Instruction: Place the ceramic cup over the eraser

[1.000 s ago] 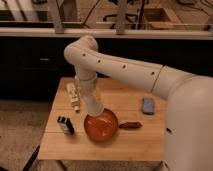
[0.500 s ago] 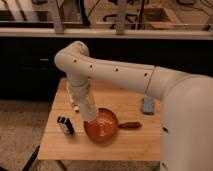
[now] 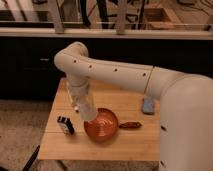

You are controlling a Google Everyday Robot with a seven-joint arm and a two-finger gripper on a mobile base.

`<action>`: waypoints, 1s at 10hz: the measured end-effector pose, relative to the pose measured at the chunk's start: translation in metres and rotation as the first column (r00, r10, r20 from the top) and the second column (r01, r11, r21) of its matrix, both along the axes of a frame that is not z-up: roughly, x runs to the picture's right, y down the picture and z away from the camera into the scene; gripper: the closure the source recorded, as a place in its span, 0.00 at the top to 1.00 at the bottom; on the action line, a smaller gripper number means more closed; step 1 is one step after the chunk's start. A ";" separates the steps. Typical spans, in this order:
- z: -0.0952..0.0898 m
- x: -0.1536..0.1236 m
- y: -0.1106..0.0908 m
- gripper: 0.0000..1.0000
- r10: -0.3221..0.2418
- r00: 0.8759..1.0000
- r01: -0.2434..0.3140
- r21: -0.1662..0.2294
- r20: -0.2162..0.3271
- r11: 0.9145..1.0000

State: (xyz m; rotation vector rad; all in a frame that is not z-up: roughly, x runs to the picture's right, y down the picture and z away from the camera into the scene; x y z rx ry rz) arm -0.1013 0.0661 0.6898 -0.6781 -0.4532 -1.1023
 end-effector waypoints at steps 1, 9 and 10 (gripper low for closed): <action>0.001 0.005 -0.004 0.03 0.009 1.000 -0.009 0.002 -0.003 1.000; -0.006 0.016 -0.025 0.03 0.188 0.946 -0.170 -0.087 0.263 0.982; -0.010 0.018 -0.028 0.03 0.194 0.939 -0.179 -0.081 0.283 0.981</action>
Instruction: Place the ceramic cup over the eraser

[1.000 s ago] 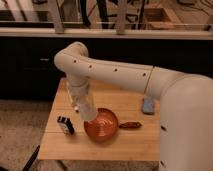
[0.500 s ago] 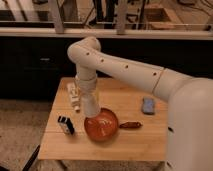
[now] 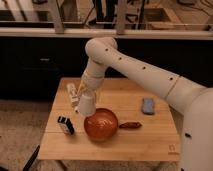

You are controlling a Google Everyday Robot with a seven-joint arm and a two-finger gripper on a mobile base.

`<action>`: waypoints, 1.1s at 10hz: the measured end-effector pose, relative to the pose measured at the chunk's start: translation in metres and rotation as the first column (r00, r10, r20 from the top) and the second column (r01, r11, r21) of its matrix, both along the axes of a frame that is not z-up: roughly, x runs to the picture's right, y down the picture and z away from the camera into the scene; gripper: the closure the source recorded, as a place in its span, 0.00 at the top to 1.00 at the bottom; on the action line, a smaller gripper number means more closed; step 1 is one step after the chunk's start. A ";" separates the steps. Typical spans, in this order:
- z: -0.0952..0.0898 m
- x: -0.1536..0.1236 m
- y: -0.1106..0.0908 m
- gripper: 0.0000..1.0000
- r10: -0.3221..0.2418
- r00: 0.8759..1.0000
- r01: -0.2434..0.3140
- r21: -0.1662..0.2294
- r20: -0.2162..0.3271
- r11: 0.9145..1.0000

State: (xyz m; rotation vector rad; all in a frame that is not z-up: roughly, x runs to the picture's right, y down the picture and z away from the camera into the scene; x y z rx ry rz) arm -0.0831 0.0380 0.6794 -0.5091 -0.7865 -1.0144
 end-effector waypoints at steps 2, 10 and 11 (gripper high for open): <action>-0.007 0.003 -0.004 0.03 0.036 0.998 -0.036 0.000 0.057 0.999; -0.028 -0.012 -0.007 0.03 0.192 0.912 -0.147 -0.148 0.362 0.978; -0.032 -0.016 -0.006 0.03 0.194 0.905 -0.145 -0.153 0.379 0.978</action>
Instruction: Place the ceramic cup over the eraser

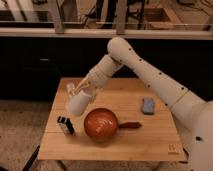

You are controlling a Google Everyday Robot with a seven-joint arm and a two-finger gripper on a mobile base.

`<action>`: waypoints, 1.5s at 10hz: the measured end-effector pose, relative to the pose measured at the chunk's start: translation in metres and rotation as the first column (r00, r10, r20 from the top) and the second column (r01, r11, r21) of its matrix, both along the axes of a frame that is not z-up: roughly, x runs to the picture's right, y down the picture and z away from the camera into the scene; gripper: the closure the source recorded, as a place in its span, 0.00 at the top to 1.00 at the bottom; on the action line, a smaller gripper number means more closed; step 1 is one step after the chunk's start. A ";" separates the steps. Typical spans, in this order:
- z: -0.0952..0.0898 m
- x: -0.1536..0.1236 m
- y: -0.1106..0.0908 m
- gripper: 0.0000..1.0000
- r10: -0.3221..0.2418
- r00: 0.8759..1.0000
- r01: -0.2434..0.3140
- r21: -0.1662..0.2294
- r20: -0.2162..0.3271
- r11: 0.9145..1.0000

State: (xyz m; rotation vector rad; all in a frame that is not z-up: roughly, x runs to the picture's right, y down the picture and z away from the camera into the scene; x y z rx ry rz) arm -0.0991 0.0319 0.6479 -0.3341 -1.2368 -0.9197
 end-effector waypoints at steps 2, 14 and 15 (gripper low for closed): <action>-0.010 -0.010 0.004 0.03 -0.001 0.999 0.000 0.012 0.048 1.000; -0.026 -0.058 0.028 0.03 -0.174 0.984 0.161 0.252 0.028 0.954; -0.024 -0.060 0.030 0.03 -0.181 0.983 0.168 0.265 0.026 0.949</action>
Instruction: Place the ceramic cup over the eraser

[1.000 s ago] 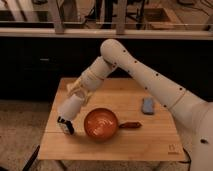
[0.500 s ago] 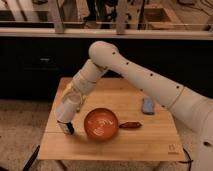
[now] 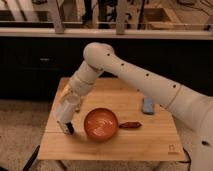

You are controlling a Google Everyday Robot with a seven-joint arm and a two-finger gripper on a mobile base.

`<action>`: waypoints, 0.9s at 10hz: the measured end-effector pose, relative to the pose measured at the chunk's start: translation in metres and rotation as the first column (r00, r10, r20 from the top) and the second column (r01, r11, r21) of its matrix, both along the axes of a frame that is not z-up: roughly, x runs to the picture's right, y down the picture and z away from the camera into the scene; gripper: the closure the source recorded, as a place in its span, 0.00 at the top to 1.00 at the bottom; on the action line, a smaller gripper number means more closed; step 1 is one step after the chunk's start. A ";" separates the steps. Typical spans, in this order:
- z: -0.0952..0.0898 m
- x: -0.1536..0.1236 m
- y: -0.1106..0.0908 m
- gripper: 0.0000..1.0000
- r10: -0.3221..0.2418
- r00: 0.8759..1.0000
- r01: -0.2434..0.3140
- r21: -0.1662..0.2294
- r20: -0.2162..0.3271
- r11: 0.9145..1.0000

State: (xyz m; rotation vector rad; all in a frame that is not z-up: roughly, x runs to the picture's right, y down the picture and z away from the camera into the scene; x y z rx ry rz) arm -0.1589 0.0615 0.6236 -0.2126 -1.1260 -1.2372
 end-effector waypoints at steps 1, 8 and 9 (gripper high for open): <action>0.002 0.000 0.001 0.03 -0.004 1.000 0.004 0.012 -0.001 1.000; 0.021 -0.002 0.014 0.03 -0.047 0.999 0.047 0.030 -0.026 0.998; 0.023 -0.001 0.014 0.03 -0.044 0.999 0.045 0.030 -0.023 0.999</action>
